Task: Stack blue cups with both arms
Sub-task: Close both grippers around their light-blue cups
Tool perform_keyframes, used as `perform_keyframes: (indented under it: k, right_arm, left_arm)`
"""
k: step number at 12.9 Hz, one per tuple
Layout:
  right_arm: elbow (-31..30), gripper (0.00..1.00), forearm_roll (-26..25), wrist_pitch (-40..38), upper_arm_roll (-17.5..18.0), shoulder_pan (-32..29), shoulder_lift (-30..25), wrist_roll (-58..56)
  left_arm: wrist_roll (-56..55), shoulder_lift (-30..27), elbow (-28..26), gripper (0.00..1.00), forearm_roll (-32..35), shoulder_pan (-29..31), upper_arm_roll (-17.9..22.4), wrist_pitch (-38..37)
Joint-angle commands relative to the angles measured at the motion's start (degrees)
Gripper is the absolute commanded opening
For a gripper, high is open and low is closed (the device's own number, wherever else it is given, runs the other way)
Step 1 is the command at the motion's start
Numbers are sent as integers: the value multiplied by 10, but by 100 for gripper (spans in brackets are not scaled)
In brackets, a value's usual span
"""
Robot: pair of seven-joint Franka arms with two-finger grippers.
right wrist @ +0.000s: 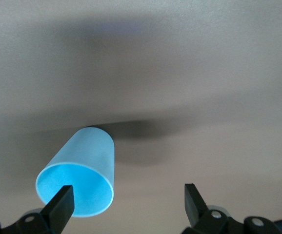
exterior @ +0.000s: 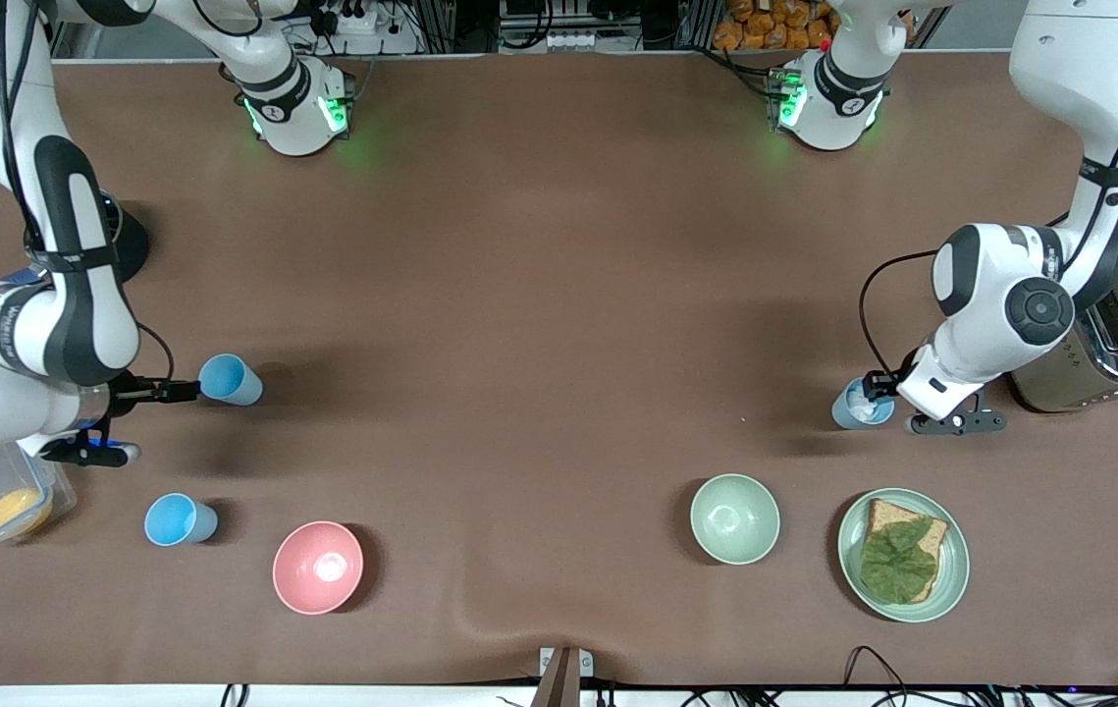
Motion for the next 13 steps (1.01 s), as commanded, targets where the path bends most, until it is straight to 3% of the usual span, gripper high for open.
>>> perform_keyframes:
  k: [1, 4, 7, 12, 13]
  right_arm:
    - [-17, 100, 19, 8, 2, -3, -5, 2]
    - [-21, 100, 39, 8, 2, -3, 1, 2]
    - [-27, 100, 39, 29, 2, -7, 12, 2]
    - [-70, 99, 39, 79, 2, 6, -1, 2]
    - [-71, 65, 39, 79, 1, 6, -2, 2]
  left_arm:
    - [-3, 6, 1, 0, 12, 3, -4, 13]
    - [-5, 6, 11, 0, 7, -3, -10, 12]
    - [-43, -4, 18, 0, 2, -2, -54, 9]
    - [-255, -10, 25, 0, -2, -11, -198, -11]
    - [-310, -7, 27, 0, -1, -33, -220, -11]
